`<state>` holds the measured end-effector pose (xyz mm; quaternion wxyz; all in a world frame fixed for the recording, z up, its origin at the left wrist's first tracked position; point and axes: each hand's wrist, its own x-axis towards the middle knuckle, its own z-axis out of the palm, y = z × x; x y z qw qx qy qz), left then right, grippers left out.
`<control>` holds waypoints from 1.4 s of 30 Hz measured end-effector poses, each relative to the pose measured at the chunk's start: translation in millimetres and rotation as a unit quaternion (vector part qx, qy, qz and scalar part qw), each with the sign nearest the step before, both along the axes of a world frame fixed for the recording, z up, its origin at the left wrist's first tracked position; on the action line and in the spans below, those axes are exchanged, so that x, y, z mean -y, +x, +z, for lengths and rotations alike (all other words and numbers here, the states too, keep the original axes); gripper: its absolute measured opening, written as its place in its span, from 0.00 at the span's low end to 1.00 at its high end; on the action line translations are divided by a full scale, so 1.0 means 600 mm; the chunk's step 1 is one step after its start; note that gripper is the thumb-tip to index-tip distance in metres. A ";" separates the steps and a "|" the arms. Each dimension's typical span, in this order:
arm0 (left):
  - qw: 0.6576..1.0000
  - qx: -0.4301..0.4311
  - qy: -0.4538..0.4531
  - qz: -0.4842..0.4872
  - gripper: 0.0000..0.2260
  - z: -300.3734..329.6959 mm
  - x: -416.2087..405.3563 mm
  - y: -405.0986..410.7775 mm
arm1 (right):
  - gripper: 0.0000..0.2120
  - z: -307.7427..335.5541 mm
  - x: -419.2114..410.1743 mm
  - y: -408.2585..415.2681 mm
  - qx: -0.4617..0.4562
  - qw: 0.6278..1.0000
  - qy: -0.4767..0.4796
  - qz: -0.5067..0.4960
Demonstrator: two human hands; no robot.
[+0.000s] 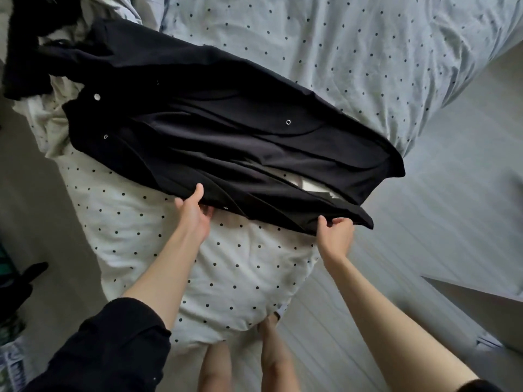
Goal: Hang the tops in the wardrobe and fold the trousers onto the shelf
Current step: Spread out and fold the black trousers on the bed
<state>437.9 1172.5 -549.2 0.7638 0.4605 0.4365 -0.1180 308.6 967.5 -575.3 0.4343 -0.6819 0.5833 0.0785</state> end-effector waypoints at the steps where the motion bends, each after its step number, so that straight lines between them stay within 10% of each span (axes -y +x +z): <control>1: 1.000 0.004 -0.004 0.004 0.25 -0.001 0.001 0.000 | 0.19 -0.002 -0.002 -0.001 0.006 0.989 0.093 -0.110; 4: 1.000 -0.003 -0.012 -0.010 0.20 0.001 0.000 -0.017 | 0.11 -0.001 0.004 -0.007 0.029 0.878 0.359 -0.315; 7: 0.998 -0.026 0.035 -0.051 0.16 0.003 -0.012 -0.032 | 0.13 0.001 0.012 -0.008 0.055 0.796 0.431 -0.422; 14: 0.950 -0.136 0.237 -0.150 0.09 0.058 -0.013 -0.057 | 0.06 0.050 0.031 -0.004 0.013 0.946 0.172 -0.274; 24: 0.947 -0.022 0.183 -0.262 0.15 0.114 0.035 0.025 | 0.14 0.092 0.084 0.111 0.112 0.991 0.055 -0.044; 29: 0.970 -0.101 0.049 -0.216 0.23 0.037 0.027 -0.020 | 0.11 0.021 0.022 0.019 0.044 0.890 0.389 -0.232; 35: 0.980 -0.098 -0.034 -0.172 0.23 0.013 0.052 0.001 | 0.11 -0.019 0.048 0.042 0.155 0.736 0.474 -0.458; 42: 0.963 -0.135 0.061 -0.224 0.20 0.025 0.038 -0.059 | 0.08 0.028 0.048 -0.005 0.027 0.779 0.444 -0.441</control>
